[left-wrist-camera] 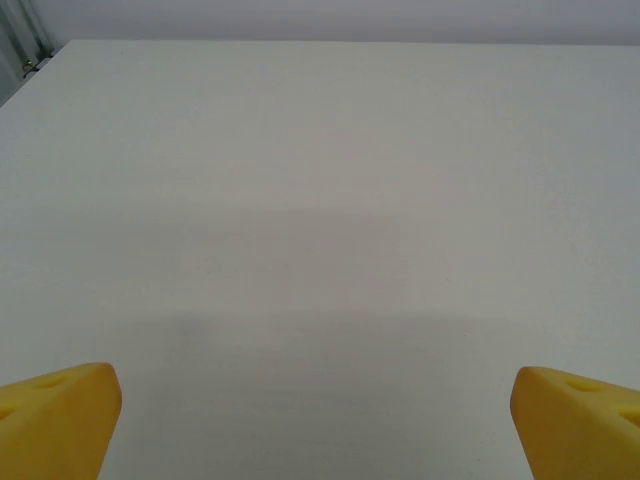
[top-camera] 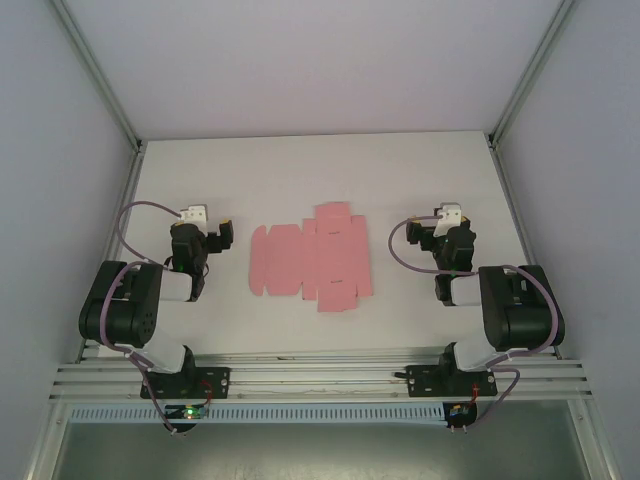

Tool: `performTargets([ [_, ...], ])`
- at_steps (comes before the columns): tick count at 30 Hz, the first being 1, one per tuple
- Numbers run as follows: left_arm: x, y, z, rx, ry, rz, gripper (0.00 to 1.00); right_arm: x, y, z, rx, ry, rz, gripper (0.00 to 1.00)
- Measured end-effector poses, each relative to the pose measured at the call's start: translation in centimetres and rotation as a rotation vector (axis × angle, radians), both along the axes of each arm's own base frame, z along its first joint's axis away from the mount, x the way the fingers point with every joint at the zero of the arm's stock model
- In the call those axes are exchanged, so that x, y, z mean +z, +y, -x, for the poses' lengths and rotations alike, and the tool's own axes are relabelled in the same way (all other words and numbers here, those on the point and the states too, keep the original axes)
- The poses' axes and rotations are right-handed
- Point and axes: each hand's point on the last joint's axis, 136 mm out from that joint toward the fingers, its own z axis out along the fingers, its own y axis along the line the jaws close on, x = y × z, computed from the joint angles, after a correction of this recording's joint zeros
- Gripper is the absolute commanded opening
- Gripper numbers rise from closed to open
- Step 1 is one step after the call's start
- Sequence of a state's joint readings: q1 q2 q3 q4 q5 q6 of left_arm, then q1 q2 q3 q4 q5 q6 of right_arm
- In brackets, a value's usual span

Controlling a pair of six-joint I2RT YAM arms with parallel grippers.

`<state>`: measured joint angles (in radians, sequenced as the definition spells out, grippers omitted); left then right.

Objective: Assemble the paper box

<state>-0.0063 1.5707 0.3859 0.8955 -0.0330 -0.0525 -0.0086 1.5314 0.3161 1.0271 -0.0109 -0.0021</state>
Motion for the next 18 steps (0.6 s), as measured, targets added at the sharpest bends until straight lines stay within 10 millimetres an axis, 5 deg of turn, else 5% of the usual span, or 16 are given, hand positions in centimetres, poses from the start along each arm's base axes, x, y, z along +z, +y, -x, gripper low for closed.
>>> performTargets([
  [18, -0.23, 0.0, 0.09, 0.0, 0.01, 0.0, 1.0, 0.0, 0.0, 0.0, 0.0, 0.0, 0.0, 0.98],
])
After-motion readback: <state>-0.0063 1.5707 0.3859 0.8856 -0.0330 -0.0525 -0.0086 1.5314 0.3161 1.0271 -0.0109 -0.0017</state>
